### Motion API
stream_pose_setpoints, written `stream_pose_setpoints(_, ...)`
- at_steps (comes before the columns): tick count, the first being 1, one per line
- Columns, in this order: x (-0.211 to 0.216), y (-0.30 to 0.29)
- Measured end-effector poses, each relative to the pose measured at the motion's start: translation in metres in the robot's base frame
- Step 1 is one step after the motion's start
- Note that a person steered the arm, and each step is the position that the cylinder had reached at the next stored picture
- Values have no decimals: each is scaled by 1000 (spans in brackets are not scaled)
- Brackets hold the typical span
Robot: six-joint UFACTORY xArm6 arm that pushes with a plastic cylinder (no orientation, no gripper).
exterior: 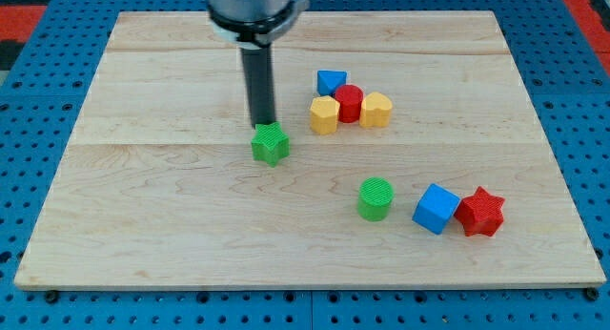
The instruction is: Move the green star into the blue cube
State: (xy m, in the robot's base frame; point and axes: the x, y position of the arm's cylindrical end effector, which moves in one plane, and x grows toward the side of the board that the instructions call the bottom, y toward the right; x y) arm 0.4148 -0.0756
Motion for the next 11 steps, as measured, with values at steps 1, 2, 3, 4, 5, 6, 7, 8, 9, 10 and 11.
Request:
stream_pose_setpoints(1,9,-41)
stream_pose_setpoints(2,13,25)
stream_pose_setpoints(3,38,28)
stream_pose_setpoints(4,64,26)
stream_pose_setpoints(5,71,92)
stream_pose_setpoints(6,60,79)
stream_pose_setpoints(7,37,24)
stream_pose_setpoints(8,27,84)
stream_pose_setpoints(9,54,140)
stream_pose_setpoints(10,66,181)
stream_pose_setpoints(11,44,173)
